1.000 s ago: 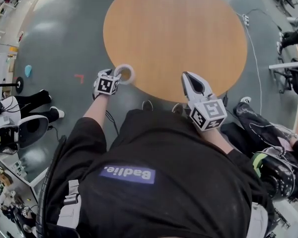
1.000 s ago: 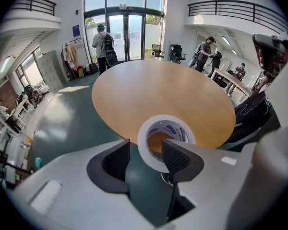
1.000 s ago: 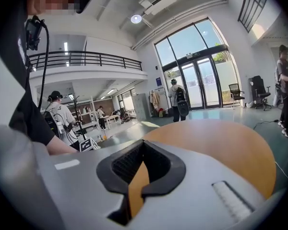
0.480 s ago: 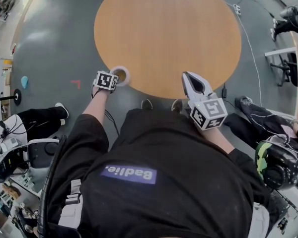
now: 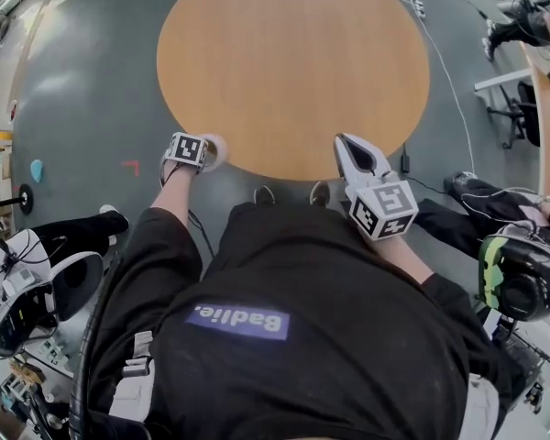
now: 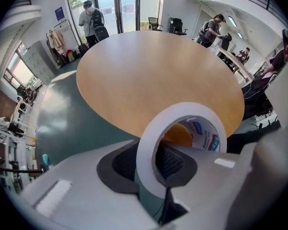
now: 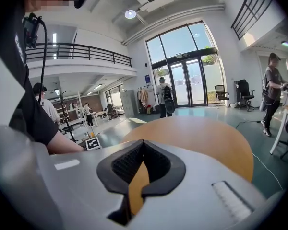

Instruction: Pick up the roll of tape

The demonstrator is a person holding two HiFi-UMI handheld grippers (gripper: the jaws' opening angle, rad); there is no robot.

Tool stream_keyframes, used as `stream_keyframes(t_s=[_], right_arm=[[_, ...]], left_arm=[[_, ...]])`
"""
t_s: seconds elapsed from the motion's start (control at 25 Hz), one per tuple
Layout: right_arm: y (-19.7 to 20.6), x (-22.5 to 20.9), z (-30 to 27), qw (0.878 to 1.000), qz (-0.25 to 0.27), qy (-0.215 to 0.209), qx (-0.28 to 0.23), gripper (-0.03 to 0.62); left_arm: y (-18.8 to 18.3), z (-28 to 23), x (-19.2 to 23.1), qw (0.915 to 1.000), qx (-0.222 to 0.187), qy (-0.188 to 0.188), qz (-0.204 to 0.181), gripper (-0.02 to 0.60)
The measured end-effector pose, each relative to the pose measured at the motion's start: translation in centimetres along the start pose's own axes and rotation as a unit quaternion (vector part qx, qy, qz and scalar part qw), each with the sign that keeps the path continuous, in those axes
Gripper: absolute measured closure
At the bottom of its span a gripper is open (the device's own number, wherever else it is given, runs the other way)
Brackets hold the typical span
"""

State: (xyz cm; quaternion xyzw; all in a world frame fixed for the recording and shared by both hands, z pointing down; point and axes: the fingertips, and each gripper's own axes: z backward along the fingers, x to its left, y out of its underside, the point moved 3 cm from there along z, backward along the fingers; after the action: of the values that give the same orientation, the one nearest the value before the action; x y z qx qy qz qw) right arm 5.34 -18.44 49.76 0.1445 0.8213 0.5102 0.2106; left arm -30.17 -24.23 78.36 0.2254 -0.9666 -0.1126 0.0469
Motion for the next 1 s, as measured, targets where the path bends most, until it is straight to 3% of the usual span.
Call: stream_keyframes(t_s=[0.28, 0.6, 0.84, 1.0], right_arm=[[0.8, 2.1, 0.9, 1.000, 0.003, -0.002, -0.002, 0.589], [0.1, 1.7, 1.3, 1.000, 0.001, -0.020, -0.016, 0.589], [-0.3, 1.3, 1.2, 0.999, -0.006, -0.033, -0.029, 0.589], [-0.4, 0.6, 1.3, 0.998, -0.011, -0.046, -0.035, 0.589]], left_arm=[[1.7, 1.2, 0.3, 0.9997, -0.022, -0.004, -0.006, 0.476], [-1.3, 5.5, -2.7, 0.9936, -0.113, -0.003, -0.003, 0.475], [-6.1, 11.2, -6.7, 0.9788, -0.199, -0.016, -0.046, 0.474], [-9.7, 15.3, -10.7, 0.9604, -0.270, -0.002, -0.068, 0.474]])
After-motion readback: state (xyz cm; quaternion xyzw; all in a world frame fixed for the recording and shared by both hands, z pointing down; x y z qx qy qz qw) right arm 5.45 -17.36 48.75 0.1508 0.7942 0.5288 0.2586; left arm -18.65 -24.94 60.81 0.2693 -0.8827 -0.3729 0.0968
